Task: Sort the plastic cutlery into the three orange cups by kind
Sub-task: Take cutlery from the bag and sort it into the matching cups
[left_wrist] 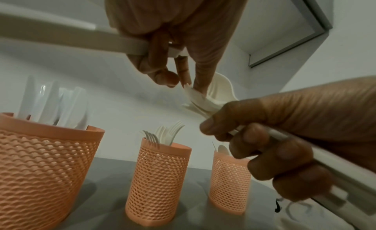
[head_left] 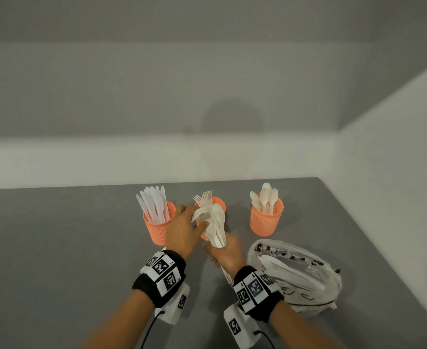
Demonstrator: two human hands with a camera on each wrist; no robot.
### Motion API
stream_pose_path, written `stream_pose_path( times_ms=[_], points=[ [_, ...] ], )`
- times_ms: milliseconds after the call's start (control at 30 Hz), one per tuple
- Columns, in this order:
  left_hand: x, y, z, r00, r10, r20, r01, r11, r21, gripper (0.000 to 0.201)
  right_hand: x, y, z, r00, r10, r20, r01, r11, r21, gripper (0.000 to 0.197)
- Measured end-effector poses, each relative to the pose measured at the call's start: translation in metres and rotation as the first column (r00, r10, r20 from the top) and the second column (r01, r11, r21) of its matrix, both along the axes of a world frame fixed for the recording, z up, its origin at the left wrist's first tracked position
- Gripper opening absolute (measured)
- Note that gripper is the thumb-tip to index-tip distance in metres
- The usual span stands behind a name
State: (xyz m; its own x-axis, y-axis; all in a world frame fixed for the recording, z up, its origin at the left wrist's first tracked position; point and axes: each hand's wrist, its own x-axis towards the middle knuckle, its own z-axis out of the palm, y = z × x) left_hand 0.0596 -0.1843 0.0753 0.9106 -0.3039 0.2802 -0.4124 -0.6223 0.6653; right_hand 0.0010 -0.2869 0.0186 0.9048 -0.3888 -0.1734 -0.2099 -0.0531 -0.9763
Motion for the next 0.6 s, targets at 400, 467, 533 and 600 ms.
stream_pose_path(
  times_ms=[400,467,533,600],
  points=[
    [0.017,0.007,0.021,0.973,0.071,-0.218,-0.141,0.935,-0.325,0.008,-0.004,-0.001,0.007,0.999,-0.005,-0.05,0.005,1.0,0.007,0.023],
    [0.017,0.009,0.029,0.948,0.045,-0.316,-0.196,0.863,-0.466,0.009,-0.005,0.0,0.013,0.998,0.018,-0.064,-0.015,0.998,0.057,0.022],
    [0.012,0.01,0.035,0.921,-0.039,-0.387,-0.187,0.827,-0.53,0.007,-0.005,0.003,0.019,0.996,0.058,-0.064,-0.051,0.993,0.109,0.021],
    [0.004,0.009,0.034,0.893,-0.127,-0.432,-0.154,0.816,-0.557,0.012,-0.004,0.006,0.023,0.995,0.086,-0.047,-0.079,0.988,0.13,0.021]
  ],
)
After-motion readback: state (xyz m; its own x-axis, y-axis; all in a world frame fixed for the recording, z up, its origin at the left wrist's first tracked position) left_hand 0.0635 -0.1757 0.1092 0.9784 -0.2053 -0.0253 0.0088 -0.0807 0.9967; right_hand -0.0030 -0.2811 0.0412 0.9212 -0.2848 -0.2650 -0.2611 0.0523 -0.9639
